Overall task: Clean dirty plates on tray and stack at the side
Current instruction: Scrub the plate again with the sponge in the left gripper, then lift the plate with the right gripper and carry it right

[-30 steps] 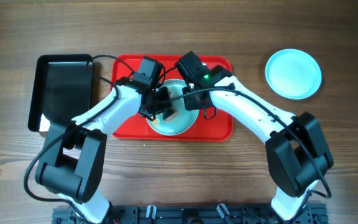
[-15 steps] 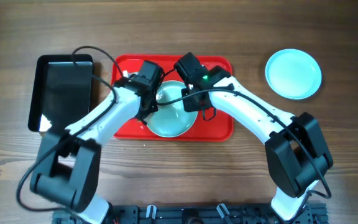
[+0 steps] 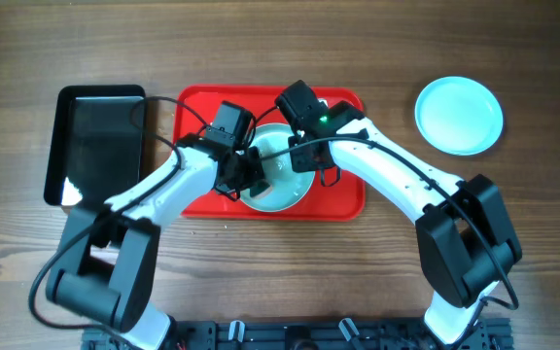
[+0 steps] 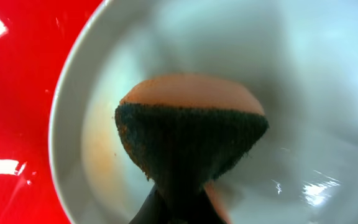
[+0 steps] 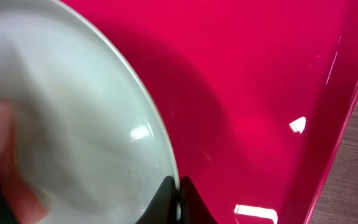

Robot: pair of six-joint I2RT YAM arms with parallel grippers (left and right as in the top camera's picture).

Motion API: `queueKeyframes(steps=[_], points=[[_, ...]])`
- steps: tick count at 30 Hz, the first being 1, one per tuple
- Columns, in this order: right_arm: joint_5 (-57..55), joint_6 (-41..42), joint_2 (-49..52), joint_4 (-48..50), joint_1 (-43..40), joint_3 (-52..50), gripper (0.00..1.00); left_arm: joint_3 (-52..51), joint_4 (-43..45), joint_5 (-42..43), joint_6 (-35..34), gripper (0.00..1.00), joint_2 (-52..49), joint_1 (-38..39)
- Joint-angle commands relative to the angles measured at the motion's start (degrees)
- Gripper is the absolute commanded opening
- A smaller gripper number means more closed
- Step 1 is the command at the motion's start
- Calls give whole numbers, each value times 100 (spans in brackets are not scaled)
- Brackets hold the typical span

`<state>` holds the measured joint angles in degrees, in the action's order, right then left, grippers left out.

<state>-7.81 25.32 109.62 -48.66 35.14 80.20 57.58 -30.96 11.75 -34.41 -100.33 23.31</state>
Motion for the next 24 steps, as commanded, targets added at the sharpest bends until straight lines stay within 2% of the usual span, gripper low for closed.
queueKeyframes(steps=[1, 7, 8, 12, 17, 19, 22, 24], points=[[-118, 31, 44, -24, -13, 74, 4, -37, -262, -409, -57, 4, -243, -2], [-118, 35, 44, -22, -13, 72, 4, -35, -839, -2144, -11, 4, -203, -72], [-116, 37, 44, -26, -13, 74, 4, 20, -835, -2708, 122, 4, -136, -70], [-116, 37, 44, -33, -13, 74, 4, 396, -828, -3499, 111, 4, 125, -70], [-127, 39, 44, -55, -13, 72, 4, 1005, -782, -3432, 26, 4, 809, -70], [-514, 13, 42, -9, -13, 116, 4, 1003, -820, -2929, 26, 4, 1093, -72], [-981, -175, 35, -396, -13, 584, 4, 951, -1051, -2310, 24, 4, 1060, -70], [-1368, -284, -44, -726, -13, 1128, 4, 754, -1069, -2223, -107, 4, 938, -72]])
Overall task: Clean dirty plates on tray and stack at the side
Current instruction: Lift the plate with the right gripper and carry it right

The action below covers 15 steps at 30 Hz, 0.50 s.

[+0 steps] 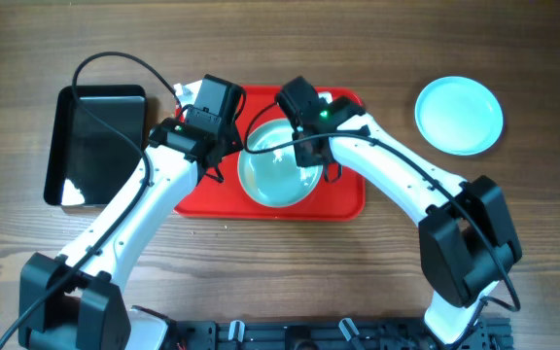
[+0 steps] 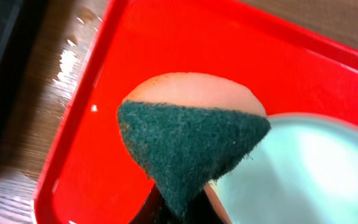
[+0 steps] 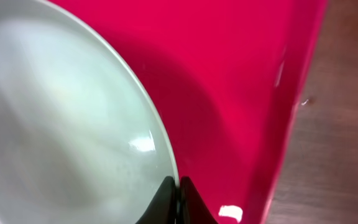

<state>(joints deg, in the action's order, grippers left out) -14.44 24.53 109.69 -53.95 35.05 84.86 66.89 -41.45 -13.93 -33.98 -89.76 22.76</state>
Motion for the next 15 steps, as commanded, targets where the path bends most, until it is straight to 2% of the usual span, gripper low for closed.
queueKeyframes(steps=[1, 4, 7, 9, 10, 11, 12, 15], points=[[-925, -210, -79, -334, -4, 844, 4, -227, -22, 348, -151, 4, -168, -15], [-1644, -420, -214, -776, -4, 1327, 4, -428, -17, 474, -151, 4, -326, -15], [-2149, -1106, -310, -839, 2, 1344, 4, -520, 68, 496, -151, 4, -428, -17], [-3084, -1165, -310, -1047, 66, 1344, 4, -520, 109, 516, -149, 4, -476, -15], [-3320, -1539, -310, -1082, 118, 1344, 4, -520, 138, 516, -149, 4, -505, -17], [-3418, -2450, -310, -1082, 214, 1344, 4, -520, 227, 562, -149, 5, -570, -17], [-3512, -2944, -310, -1075, 295, 1342, 4, -520, 273, 588, -146, 5, -599, -15], [-4599, -3298, -310, -815, 682, 1342, 4, -520, 308, 669, -146, 4, -671, -15]])
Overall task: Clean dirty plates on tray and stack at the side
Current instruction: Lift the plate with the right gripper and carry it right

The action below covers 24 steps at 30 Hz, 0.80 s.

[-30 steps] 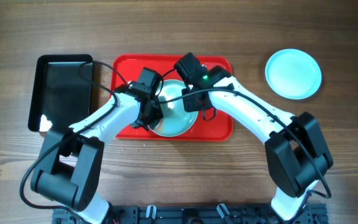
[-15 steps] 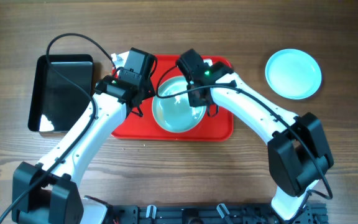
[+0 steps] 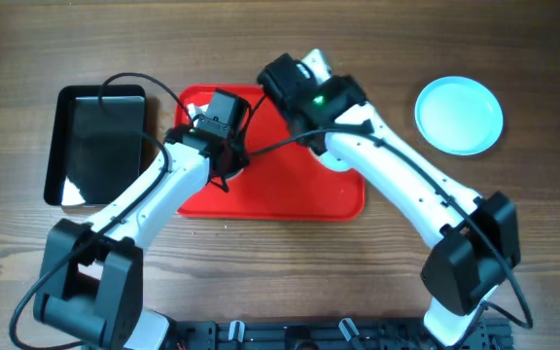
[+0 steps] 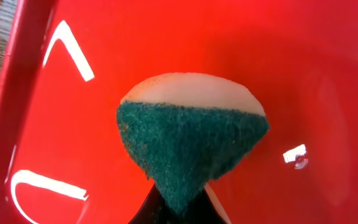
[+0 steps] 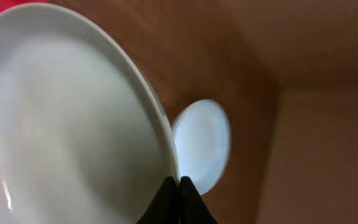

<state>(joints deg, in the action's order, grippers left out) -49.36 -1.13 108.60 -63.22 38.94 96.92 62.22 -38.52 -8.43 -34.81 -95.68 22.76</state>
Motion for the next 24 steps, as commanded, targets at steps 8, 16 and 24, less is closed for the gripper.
queueKeyframes(steps=[8, 16, 24], points=[[-1755, -1392, -201, 280, 546, 136, 4, -57, 2, 114, -57, 4, -79, -153], [-2076, -1392, -201, 302, 546, 136, 4, -131, -186, 157, -37, 4, -79, -595], [-339, -566, -201, 258, 234, 136, 4, -138, -245, 157, -37, 4, -79, -601]])
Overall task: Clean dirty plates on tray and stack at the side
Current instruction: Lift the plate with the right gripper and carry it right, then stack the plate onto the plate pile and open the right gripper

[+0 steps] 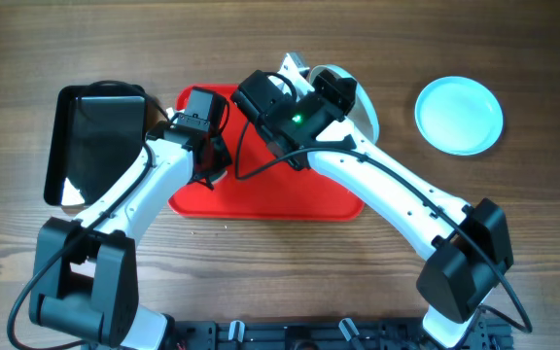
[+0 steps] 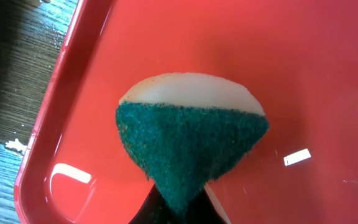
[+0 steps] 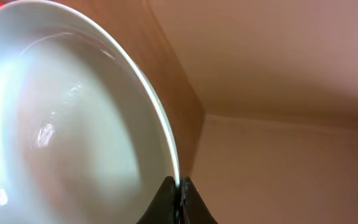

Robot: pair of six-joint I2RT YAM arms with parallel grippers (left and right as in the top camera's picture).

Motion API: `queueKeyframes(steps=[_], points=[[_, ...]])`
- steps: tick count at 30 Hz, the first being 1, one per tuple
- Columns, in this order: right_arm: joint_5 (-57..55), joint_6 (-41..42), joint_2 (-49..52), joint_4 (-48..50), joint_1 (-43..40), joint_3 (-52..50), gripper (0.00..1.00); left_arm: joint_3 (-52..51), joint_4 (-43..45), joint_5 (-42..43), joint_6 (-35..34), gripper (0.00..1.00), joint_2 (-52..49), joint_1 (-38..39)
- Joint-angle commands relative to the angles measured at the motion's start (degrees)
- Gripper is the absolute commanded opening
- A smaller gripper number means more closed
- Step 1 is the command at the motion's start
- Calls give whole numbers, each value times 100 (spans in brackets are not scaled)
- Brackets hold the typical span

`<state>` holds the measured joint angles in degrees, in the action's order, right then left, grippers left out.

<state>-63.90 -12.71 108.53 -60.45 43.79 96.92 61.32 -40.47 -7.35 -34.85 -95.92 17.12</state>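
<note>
My right gripper (image 3: 179, 190) is shut on the rim of a pale plate (image 3: 73, 124). It holds the plate (image 1: 361, 105) lifted and tipped on edge over the back right corner of the red tray (image 1: 280, 199). My left gripper (image 2: 179, 211) is shut on a sponge (image 2: 191, 140) with a green scouring face and a pale top. It hangs low over the tray's left part (image 2: 129, 43), near the rim. A second pale plate (image 1: 459, 115) lies flat on the table at the right.
A black rectangular tray (image 1: 95, 146) stands on the wooden table left of the red tray. Both arms cross over the red tray's back half. Bare wood (image 1: 261, 272) runs along the front of the table.
The right wrist has turned, so the plate stands more on edge and further right over the tray's back corner. The left gripper with the sponge has shifted a little toward the tray's left rim.
First the sponge was inside the plate on the red tray, with the right gripper shut on the plate's rim. Then the sponge was off the plate at the tray's left. Then the plate was up off the tray, and now it is tipped on edge at the back right.
</note>
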Motion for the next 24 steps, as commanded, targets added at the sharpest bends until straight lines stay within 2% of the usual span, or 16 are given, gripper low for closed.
queueKeyframes(steps=[1, 3, 5, 7, 8, 10, 12, 15, 17, 18, 22, 24], points=[[1685, 999, -195, -57, -498, 136, 4, -48, -72, 50, -33, 4, -55, -37], [2837, 1311, -245, -164, -1038, 136, 4, -48, -103, 50, -31, 4, -55, -37], [4426, 1311, -398, -129, -1917, 136, 4, -48, -98, 50, -13, 4, -55, -37], [5475, 1281, -494, -42, -2688, 136, 4, -48, -101, 52, -13, 4, -55, -37], [6546, 1268, -492, 48, -3534, 127, 4, -48, -98, 96, -13, 4, -55, -37], [7888, 1113, -492, 197, -4426, 13, 4, -48, -96, 201, -13, 4, -55, -37], [8747, 1086, -490, 229, -5438, -85, 4, -48, -94, 234, -15, 4, -55, -37], [8780, 1241, -487, 280, -6710, -221, 4, -48, -94, 243, -15, 4, -55, -37], [8828, 1622, -487, 520, -7357, -614, 4, -48, -92, 245, -15, 4, -55, -37], [8889, 1816, -487, 938, -7591, -1078, 4, -48, -94, 245, -15, 4, -55, -37], [8513, 2498, -487, 2396, -7700, -2201, 4, -48, -136, 247, -15, 4, -55, -37], [8498, 2527, -487, 2920, -7702, -2481, 4, -48, -205, 247, -13, 4, -55, -37]])
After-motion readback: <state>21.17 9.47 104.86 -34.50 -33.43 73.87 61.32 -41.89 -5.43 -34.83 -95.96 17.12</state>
